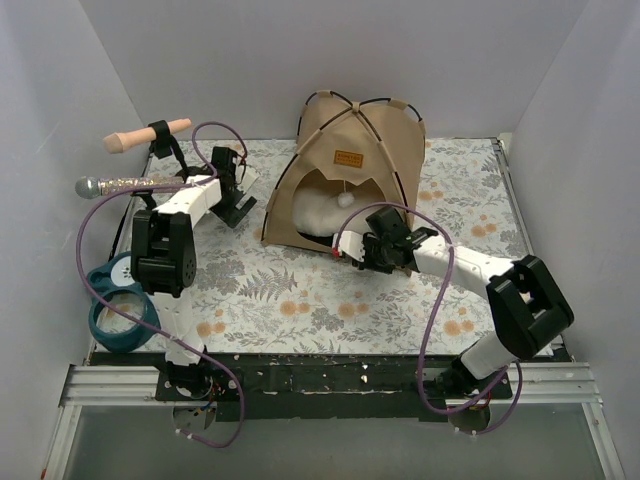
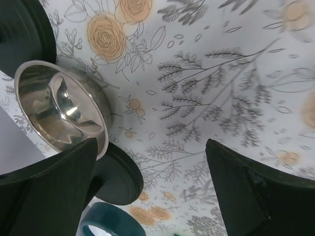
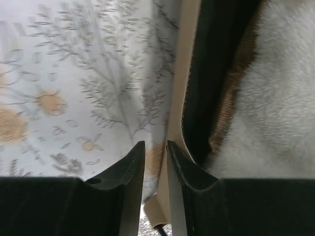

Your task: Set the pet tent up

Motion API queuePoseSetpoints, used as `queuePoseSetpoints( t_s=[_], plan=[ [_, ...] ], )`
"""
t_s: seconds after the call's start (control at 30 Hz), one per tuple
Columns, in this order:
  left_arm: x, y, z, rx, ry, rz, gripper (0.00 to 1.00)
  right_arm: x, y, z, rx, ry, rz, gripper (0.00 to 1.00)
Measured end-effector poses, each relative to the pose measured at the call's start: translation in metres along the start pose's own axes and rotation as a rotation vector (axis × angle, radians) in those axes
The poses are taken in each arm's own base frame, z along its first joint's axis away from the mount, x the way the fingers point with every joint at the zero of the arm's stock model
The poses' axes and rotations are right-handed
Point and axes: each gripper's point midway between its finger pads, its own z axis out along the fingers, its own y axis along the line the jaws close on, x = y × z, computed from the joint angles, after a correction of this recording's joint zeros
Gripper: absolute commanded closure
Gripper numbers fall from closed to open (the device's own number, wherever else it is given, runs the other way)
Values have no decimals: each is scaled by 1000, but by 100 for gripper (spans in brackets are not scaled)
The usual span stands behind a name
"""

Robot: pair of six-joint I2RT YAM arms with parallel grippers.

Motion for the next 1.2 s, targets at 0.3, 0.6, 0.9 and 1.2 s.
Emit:
queuePoseSetpoints(
  t_s=[0.3,0.6,0.9,1.2],
  plan=[
    [21,23,43,-98,86,16,24,-2,-38,6,91,20,21,68],
    [18,40,58,-155,68,42,72,-25,-32,-20,51,-61,38,66],
    [-3,19,49,-48,-12,46,100,-73,-18,-80,2,-284,46,64],
    [-57,-56,-74,212,-170,-7,100,-98,-14,-120,18,-406,82,63]
  ],
)
